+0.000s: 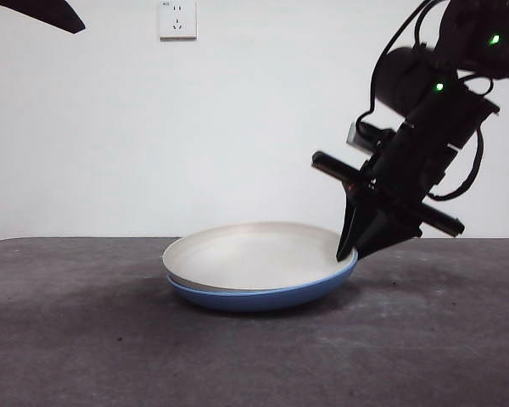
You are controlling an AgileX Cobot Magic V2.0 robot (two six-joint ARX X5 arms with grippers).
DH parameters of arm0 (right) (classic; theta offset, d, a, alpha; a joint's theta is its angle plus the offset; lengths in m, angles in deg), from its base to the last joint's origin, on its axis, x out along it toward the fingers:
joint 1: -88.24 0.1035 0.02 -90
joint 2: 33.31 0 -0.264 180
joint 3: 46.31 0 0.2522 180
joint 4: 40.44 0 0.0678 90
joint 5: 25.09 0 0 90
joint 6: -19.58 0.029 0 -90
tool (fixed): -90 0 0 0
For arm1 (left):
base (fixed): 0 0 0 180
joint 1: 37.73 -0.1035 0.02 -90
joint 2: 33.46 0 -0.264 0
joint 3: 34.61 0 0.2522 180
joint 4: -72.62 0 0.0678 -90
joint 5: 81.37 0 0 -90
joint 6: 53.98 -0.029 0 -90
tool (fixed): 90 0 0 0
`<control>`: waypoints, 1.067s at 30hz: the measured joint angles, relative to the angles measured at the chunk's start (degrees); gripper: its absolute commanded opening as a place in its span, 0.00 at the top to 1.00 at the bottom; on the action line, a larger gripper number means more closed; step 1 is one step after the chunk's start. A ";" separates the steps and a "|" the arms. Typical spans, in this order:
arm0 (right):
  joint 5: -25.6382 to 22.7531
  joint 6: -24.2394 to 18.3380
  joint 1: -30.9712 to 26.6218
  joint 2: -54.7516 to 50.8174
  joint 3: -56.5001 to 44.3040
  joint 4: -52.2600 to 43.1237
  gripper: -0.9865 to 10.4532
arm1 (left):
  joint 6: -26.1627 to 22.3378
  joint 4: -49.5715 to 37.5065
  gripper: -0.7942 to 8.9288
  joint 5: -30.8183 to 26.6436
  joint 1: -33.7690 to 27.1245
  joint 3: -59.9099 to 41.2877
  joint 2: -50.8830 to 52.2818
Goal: Pick up the white plate, put it on the blue plate, put it on desk
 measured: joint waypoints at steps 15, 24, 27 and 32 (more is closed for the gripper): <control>0.13 0.85 0.33 1.03 0.02 1.38 0.71 | 0.00 0.26 0.57 0.02 0.00 0.00 0.00; 0.17 0.83 0.33 0.31 0.04 3.45 0.64 | 0.00 0.26 0.57 0.02 0.00 0.00 0.00; 0.11 0.63 0.33 -2.62 0.04 4.72 0.64 | 0.00 0.26 0.57 0.02 0.00 0.00 0.00; 0.11 -1.84 0.33 -10.88 0.07 7.30 0.64 | 0.00 0.26 0.57 0.00 0.00 0.00 0.00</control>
